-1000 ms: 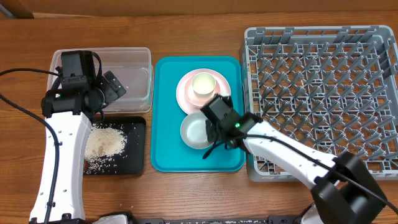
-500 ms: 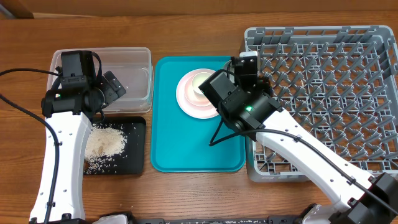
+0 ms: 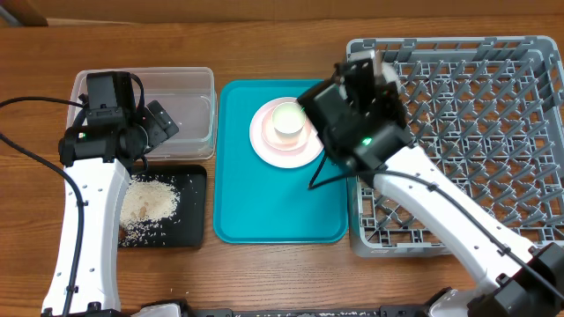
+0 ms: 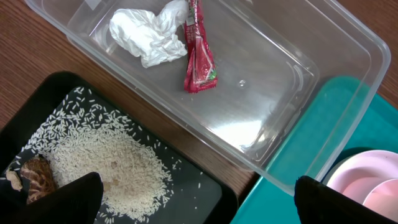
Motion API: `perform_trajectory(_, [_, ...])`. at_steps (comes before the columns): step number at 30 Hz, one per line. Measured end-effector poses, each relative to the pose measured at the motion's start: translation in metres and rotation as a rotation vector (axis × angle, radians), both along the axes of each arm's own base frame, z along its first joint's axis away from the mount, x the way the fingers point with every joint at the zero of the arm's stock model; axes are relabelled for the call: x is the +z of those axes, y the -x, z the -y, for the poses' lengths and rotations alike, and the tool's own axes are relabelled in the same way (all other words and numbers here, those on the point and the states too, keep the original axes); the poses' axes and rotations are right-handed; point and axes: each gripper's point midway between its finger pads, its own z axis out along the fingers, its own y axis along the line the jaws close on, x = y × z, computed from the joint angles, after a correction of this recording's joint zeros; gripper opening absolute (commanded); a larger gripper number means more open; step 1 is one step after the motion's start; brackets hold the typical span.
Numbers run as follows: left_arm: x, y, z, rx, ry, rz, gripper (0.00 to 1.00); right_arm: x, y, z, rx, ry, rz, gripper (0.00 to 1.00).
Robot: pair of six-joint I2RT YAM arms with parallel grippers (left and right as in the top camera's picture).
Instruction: Sort waste into correct bins and load items into the dishwasher
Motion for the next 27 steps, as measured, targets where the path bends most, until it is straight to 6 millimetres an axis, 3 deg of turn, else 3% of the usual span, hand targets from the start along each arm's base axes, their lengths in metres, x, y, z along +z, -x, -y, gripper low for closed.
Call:
perform_trajectory(6, [0.0, 0.0, 0.0, 0.0, 0.0, 0.0, 1.0, 0.013, -0.026, 0.043, -0.101, 0.004, 0.064, 0.04])
perform_trajectory(13, [0.0, 0.0, 0.0, -0.001, 0.002, 0.0, 1.0, 0.013, -0.049, 0.087, -0.24, 0.047, 0.127, 0.04])
perform_trajectory(20, [0.0, 0.0, 0.0, -0.001, 0.002, 0.0, 1.0, 0.008, -0.067, 0.093, -0.278, 0.096, 0.152, 0.04])
perform_trajectory(27, [0.0, 0.0, 0.0, -0.001, 0.002, 0.0, 1.0, -0.021, -0.079, 0.09, -0.259, 0.194, 0.038, 0.04])
